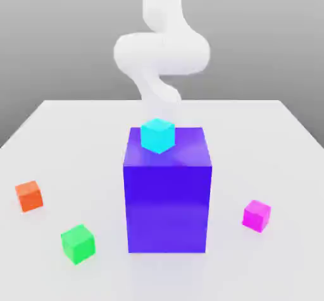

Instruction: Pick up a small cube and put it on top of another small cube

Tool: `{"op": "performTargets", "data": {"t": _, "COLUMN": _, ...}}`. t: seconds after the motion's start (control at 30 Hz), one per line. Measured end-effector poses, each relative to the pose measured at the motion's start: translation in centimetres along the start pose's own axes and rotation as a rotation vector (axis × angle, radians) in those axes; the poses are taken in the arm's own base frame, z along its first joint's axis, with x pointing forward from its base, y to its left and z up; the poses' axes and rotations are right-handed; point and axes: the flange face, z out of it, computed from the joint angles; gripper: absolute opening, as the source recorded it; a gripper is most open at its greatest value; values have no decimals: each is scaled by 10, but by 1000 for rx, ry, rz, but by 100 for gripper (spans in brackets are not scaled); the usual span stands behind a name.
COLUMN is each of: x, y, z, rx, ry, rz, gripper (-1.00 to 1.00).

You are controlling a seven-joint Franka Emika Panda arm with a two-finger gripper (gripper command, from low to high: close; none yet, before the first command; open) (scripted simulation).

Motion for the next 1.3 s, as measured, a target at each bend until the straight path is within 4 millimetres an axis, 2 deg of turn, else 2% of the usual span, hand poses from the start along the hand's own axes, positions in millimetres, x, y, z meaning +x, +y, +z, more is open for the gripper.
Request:
{"op": "performTargets", "data": {"t": 0.17, "x": -39, "y": -16, "z": 71, "rx": -29, "ry": -99, "rz": -300, "gripper": 0}}
{"op": "performTargets", "data": {"t": 0.33, "x": -86, "y": -23, "z": 133, "rx": -35, "ry": -202, "rz": -592, "gripper": 0}}
{"op": "performTargets", "data": {"t": 0.5, "x": -141, "y": -24, "z": 187, "rx": -16, "ry": -309, "rz": -884, "gripper": 0}}
{"op": "performTargets", "data": {"t": 0.67, "x": -202, "y": -16, "z": 231, "rx": 27, "ry": -420, "rz": -1175, "gripper": 0}}
{"op": "performTargets", "data": {"t": 0.8, "x": -253, "y": -4, "z": 259, "rx": 82, "ry": -509, "rz": -1404, "gripper": 0}}
{"op": "performTargets", "data": {"t": 0.97, "x": -317, "y": 17, "z": 284, "rx": 176, "ry": -621, "rz": -1686, "gripper": 0}}
{"op": "performTargets", "data": {"t": 1.1, "x": -368, "y": 39, "z": 297, "rx": 275, "ry": -709, "rz": -1907, "gripper": 0}}
{"op": "performTargets", "data": {"t": 1.23, "x": -420, "y": 64, "z": 301, "rx": 403, "ry": -793, "rz": -2131, "gripper": 0}}
{"op": "performTargets", "data": {"t": 1.3, "x": -436, "y": 75, "z": 307, "rx": 444, "ry": -818, "rz": -2190, "gripper": 0}}
